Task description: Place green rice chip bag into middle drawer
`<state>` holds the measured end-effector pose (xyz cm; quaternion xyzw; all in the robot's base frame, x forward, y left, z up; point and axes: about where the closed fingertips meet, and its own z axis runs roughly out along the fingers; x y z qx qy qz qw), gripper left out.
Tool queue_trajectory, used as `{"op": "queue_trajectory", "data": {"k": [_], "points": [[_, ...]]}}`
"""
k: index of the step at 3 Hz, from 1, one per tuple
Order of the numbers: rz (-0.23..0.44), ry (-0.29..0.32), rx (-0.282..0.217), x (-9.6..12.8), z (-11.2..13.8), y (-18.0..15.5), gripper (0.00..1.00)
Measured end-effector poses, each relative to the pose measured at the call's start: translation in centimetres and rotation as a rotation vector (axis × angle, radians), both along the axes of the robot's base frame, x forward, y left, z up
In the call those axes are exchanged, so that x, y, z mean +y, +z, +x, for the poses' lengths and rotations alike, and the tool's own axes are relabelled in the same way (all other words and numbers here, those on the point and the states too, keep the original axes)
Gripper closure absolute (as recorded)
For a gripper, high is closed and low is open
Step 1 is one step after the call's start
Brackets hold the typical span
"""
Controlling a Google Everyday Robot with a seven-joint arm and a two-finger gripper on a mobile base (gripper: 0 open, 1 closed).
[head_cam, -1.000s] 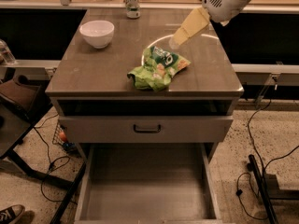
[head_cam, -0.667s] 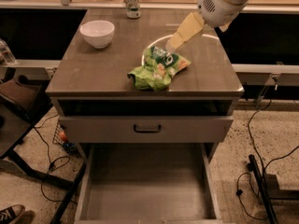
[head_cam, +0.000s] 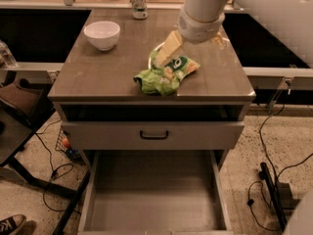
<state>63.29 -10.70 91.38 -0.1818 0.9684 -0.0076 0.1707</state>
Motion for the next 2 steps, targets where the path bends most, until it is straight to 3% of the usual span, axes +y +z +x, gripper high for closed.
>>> {"op": "queue_trajectory", "data": {"k": [1, 2], "points": [[0.0, -0.091, 0.003, 1.7, 1.4, 0.1, 0.0], [0.001, -0.134, -0.011, 3.4, 2.0, 0.7, 0.0]]}}
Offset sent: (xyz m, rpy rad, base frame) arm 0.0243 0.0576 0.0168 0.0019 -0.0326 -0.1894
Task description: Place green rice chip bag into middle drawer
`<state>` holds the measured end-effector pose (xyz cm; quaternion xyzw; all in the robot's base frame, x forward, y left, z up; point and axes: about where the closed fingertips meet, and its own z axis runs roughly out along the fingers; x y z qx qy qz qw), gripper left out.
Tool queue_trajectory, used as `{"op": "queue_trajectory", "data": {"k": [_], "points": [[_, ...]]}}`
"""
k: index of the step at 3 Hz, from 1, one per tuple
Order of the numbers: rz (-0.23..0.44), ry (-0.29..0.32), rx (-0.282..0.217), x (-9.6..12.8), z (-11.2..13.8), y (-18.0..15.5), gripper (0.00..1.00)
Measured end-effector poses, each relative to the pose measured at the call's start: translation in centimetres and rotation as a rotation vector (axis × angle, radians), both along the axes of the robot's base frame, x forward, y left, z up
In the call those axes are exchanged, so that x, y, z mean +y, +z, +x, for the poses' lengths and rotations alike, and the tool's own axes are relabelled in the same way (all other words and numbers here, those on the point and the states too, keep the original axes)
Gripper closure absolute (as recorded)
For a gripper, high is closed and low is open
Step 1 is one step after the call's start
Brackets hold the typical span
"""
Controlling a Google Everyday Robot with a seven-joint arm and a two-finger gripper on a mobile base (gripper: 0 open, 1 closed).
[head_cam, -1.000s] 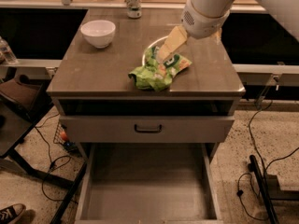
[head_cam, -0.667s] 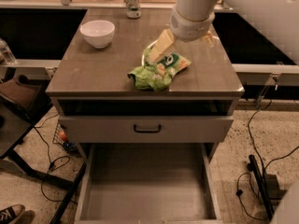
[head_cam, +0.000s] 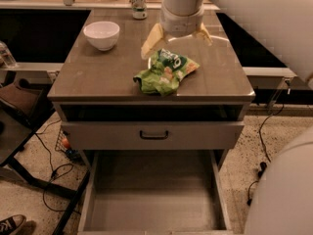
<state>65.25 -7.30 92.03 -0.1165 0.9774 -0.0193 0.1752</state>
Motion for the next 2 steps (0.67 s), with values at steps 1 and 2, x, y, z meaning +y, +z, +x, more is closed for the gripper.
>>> {"op": "queue_trajectory", "data": {"k": [1, 2], "points": [[0.02, -0.048, 0.004, 1.3, -0.5, -0.9, 0.0], [0.017, -0.13, 0.055, 0.1, -0.7, -4.0, 0.0]]}}
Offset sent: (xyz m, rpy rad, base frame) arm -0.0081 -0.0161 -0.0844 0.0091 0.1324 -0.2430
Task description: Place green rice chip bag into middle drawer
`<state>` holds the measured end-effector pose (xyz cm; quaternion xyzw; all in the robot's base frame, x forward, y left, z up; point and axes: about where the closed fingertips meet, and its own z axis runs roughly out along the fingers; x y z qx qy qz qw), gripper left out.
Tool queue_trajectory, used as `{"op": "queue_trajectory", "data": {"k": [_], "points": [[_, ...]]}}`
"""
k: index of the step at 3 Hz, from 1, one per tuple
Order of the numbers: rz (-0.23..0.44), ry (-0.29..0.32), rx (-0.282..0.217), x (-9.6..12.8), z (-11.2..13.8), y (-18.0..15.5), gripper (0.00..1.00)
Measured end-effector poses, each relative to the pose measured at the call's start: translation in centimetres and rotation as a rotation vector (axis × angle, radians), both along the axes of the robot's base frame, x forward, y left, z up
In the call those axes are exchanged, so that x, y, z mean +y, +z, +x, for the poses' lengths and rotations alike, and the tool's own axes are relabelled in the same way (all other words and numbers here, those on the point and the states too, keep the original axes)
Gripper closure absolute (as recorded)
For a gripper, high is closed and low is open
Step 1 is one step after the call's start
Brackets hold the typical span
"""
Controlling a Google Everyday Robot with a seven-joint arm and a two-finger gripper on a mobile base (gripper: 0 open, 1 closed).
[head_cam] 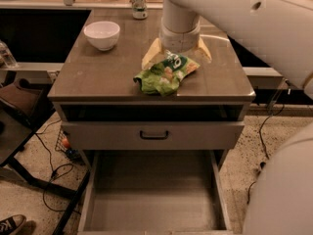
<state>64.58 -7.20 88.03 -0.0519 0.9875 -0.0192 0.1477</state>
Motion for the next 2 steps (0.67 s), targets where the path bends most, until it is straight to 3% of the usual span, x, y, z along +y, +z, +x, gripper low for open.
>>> {"op": "queue_trajectory", "data": {"k": [1, 2], "points": [[0.006, -0.055, 0.059, -2.29, 1.17, -4.02, 0.18], [0.003, -0.056, 0.069, -2.29, 1.28, -4.66, 0.41]]}}
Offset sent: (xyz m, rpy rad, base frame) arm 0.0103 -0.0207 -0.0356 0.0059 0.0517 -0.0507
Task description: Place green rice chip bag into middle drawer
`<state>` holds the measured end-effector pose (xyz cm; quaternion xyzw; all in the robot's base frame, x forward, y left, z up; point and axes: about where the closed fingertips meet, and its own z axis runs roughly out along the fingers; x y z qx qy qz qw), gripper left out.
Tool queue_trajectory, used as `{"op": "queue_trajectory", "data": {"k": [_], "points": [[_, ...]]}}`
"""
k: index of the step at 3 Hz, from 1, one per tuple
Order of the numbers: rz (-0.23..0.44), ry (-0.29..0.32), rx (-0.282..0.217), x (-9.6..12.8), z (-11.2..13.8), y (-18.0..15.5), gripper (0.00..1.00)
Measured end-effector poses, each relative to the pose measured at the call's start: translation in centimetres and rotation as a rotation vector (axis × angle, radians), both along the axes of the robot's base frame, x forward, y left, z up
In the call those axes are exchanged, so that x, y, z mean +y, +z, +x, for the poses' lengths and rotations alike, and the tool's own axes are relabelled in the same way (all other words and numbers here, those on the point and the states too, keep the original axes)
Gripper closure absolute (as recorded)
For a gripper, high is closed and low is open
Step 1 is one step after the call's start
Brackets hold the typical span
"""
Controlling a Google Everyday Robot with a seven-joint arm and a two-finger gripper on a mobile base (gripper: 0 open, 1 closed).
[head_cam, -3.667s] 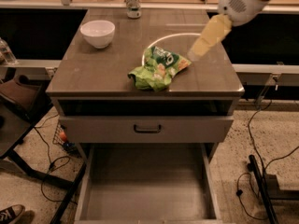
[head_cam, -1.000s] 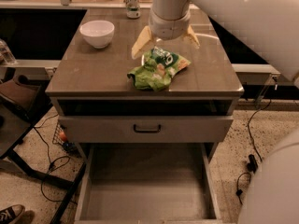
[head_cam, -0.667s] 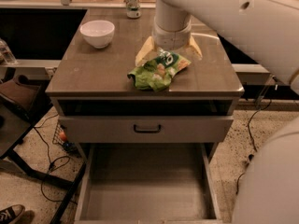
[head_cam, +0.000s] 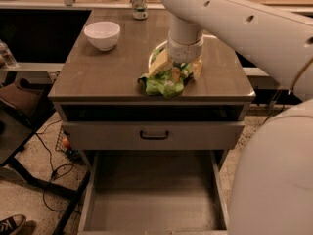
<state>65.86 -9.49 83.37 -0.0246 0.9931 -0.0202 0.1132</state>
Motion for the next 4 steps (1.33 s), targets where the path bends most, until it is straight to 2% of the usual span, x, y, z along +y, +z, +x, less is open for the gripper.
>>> {"op": "queue_trajectory", "data": {"k": [2, 3, 4], "points": [[-0.001, 0.0, 0.001, -0.02, 0.01, 0.09, 0.87], [-0.001, 0.0, 0.001, -0.02, 0.01, 0.1, 1.0], [-0.001, 0.0, 0.001, -0.02, 0.01, 0.1, 1.0]]}}
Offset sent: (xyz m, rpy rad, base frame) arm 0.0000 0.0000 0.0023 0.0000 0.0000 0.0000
